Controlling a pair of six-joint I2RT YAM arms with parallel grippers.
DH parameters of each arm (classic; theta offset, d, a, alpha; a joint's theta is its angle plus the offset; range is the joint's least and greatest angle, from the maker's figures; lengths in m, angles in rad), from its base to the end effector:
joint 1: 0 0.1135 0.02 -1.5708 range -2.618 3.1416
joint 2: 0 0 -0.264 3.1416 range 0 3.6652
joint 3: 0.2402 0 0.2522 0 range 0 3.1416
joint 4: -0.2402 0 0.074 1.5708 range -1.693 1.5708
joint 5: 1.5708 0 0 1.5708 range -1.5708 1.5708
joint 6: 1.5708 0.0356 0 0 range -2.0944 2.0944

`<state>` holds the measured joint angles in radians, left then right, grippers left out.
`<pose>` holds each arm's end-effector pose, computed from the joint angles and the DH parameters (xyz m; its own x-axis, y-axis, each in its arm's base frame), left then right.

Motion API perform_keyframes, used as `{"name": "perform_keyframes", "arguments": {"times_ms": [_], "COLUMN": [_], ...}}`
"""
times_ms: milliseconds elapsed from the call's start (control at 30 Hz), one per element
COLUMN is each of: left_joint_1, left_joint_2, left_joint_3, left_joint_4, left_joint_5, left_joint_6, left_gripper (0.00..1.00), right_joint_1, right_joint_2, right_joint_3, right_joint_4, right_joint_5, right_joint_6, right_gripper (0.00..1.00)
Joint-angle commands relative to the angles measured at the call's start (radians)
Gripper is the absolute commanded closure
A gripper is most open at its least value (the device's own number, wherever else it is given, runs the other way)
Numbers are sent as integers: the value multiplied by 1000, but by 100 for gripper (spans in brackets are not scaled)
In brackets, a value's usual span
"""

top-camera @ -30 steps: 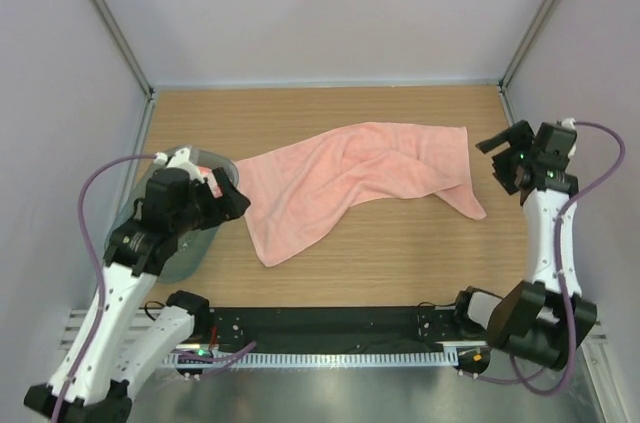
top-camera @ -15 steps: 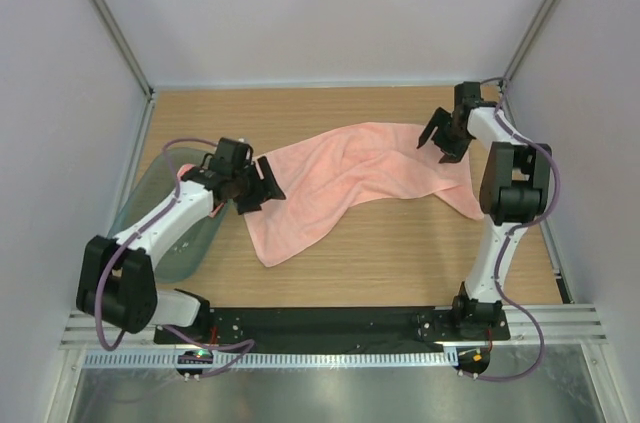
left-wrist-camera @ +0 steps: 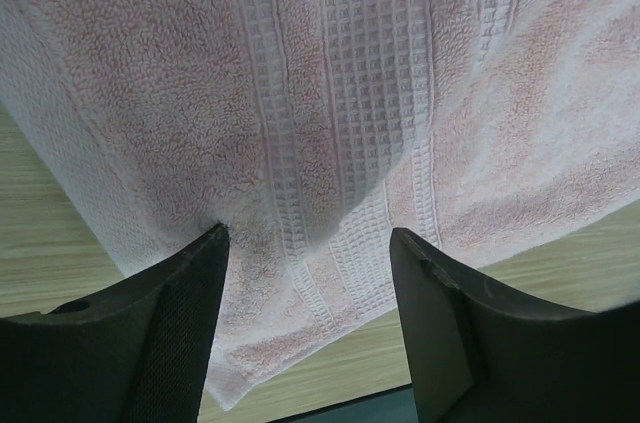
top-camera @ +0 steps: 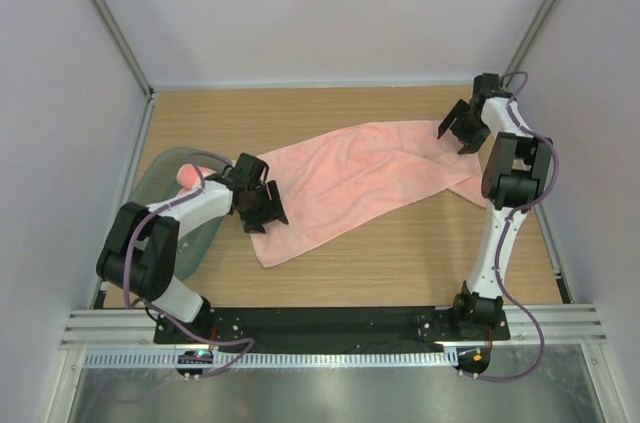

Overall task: Roll the towels
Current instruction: Flatten the towel

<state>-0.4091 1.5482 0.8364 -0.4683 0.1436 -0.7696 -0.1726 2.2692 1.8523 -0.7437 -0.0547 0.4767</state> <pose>0.2551 -0.1162 0.1619 -0.9180 -0.3526 -0.1814 -0.2716 0.8925 -0.3600 0.4749 -0.0808 0.1709 -0.7339 0.5930 -0.3313 0.5478 0.8051 0.2275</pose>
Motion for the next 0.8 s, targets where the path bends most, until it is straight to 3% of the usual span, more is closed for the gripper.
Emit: {"name": "perform_keyframes", "arguments": {"times_ms": [0, 267, 400, 567, 767], "left_joint_1": [1, 3, 30, 32, 33], "left_joint_2": [56, 23, -42, -51, -63], "left_joint_3": [15, -63, -108, -88, 38], "left_joint_4": [-24, -150, -173, -193, -208], "left_joint_5": [-41, -235, -282, -279, -225], "left_joint_6": [50, 27, 10, 12, 50], "left_gripper": [34, 37, 37, 37, 26], "right_joint_1": [-15, -62, -105, -117, -33], "right_joint_2": [90, 226, 242, 196, -115], "right_joint_3": [103, 393, 433, 412, 139], "right_joint_4": [-11, -66, -57, -75, -11], "right_joint_5": [27, 47, 21, 16, 50], "right_joint_6": [-3, -39, -20, -27, -47], "right_gripper": [22, 20, 19, 19, 14]}}
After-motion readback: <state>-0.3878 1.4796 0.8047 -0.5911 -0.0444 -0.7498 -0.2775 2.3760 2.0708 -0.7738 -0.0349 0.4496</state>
